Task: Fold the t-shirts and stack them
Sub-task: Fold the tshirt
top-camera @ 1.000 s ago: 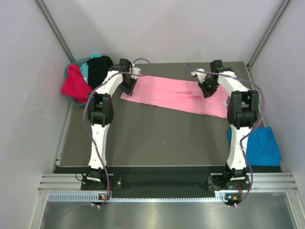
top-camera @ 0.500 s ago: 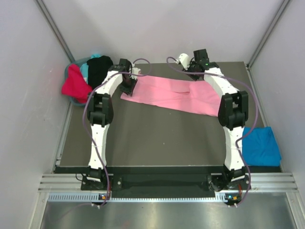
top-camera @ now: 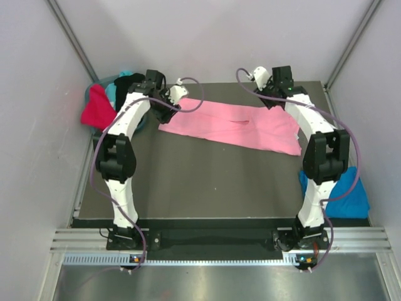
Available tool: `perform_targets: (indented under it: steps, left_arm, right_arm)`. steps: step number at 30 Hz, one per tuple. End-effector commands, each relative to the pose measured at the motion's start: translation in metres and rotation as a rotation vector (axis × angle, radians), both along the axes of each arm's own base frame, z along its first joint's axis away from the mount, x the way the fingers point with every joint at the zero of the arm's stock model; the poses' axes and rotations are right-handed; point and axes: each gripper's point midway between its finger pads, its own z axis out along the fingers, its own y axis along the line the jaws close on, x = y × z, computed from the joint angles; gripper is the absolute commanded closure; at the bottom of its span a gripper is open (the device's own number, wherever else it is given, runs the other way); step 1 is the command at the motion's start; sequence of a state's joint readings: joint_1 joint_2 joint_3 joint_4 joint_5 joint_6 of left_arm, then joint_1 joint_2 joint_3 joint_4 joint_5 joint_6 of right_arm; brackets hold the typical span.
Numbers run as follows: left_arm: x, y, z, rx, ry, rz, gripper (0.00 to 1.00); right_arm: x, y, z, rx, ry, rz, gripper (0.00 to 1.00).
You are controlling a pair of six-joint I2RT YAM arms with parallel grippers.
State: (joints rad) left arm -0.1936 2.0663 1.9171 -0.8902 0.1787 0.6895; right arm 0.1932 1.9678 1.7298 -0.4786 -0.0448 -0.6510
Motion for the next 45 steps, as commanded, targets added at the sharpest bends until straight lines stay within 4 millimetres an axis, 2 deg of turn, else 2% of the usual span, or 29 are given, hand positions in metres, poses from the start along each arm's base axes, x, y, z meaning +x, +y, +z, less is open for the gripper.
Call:
perform_targets:
  steps: [1, 3, 4, 7, 8, 9, 10, 11, 13, 14, 16, 18, 24, 33, 34, 37, 39, 42, 43, 44, 45]
  left_arm:
    - [-0.023, 0.007, -0.003, 0.147, 0.009, -0.313, 0.40]
    - [-0.030, 0.014, -0.013, 0.202, 0.047, -0.363, 0.42]
    - [-0.028, 0.016, -0.017, 0.223, 0.042, -0.381, 0.42]
    - [-0.015, 0.020, -0.022, 0.266, 0.021, -0.397, 0.42]
    - [-0.013, 0.019, -0.029, 0.266, 0.036, -0.406, 0.42]
    - [-0.012, 0.018, -0.030, 0.266, 0.041, -0.415, 0.42]
    - [-0.008, 0.017, -0.031, 0.270, 0.033, -0.427, 0.42]
    - [-0.005, 0.017, -0.038, 0.274, 0.040, -0.434, 0.42]
    - [0.003, 0.016, -0.038, 0.272, 0.028, -0.433, 0.42]
    - [0.002, 0.015, -0.048, 0.264, 0.056, -0.438, 0.42]
    - [0.007, 0.013, -0.049, 0.251, 0.064, -0.442, 0.42]
    - [0.008, 0.013, -0.061, 0.247, 0.087, -0.442, 0.43]
    - [0.016, 0.020, -0.082, 0.262, 0.110, -0.434, 0.43]
    - [0.027, 0.023, -0.100, 0.271, 0.132, -0.423, 0.46]
    - [0.026, 0.023, -0.102, 0.274, 0.140, -0.425, 0.49]
    - [0.022, 0.024, -0.106, 0.283, 0.165, -0.438, 0.83]
    - [0.011, 0.026, -0.108, 0.283, 0.206, -0.451, 0.96]
    - [-0.012, 0.029, -0.107, 0.265, 0.274, -0.456, 1.00]
    - [-0.018, 0.029, -0.096, 0.260, 0.271, -0.457, 1.00]
    - [-0.028, 0.028, -0.093, 0.245, 0.288, -0.458, 1.00]
    - [-0.045, 0.029, -0.099, 0.236, 0.337, -0.460, 1.00]
  right_arm:
    - [-0.015, 0.007, 0.038, 0.088, -0.008, -0.016, 0.60]
    - [-0.021, 0.009, 0.040, 0.106, 0.024, -0.017, 0.60]
    - [-0.021, 0.009, 0.049, 0.112, 0.020, -0.020, 0.60]
    - [-0.035, 0.003, 0.054, 0.117, 0.059, -0.063, 0.59]
    - [-0.042, 0.003, 0.067, 0.121, 0.035, -0.052, 0.58]
    - [-0.048, 0.003, 0.069, 0.109, 0.029, -0.040, 0.58]
    - [-0.056, 0.002, 0.060, 0.087, 0.049, -0.032, 0.57]
    - [-0.062, -0.002, 0.065, 0.063, 0.040, -0.026, 0.57]
    - [-0.071, -0.008, 0.058, 0.036, 0.068, -0.037, 0.57]
    - [-0.074, -0.011, 0.061, 0.031, 0.062, -0.044, 0.57]
    - [-0.081, -0.013, 0.060, 0.026, 0.065, -0.042, 0.57]
    - [-0.088, -0.015, 0.061, 0.014, 0.065, -0.044, 0.57]
    - [-0.093, -0.021, 0.060, -0.014, 0.068, -0.047, 0.57]
    - [-0.090, -0.020, 0.052, -0.018, 0.081, -0.046, 0.57]
    - [-0.089, -0.021, 0.051, -0.016, 0.084, -0.049, 0.57]
    - [-0.086, -0.021, 0.050, -0.011, 0.082, -0.055, 0.58]
    - [-0.082, -0.024, 0.052, -0.007, 0.071, -0.065, 0.58]
    - [-0.075, -0.032, 0.053, 0.003, 0.064, -0.092, 0.58]
    - [-0.070, -0.037, 0.050, -0.003, 0.066, -0.125, 0.58]
    - [-0.068, -0.041, 0.049, -0.005, 0.065, -0.145, 0.58]
    - [-0.062, -0.048, 0.053, 0.001, 0.047, -0.171, 0.58]
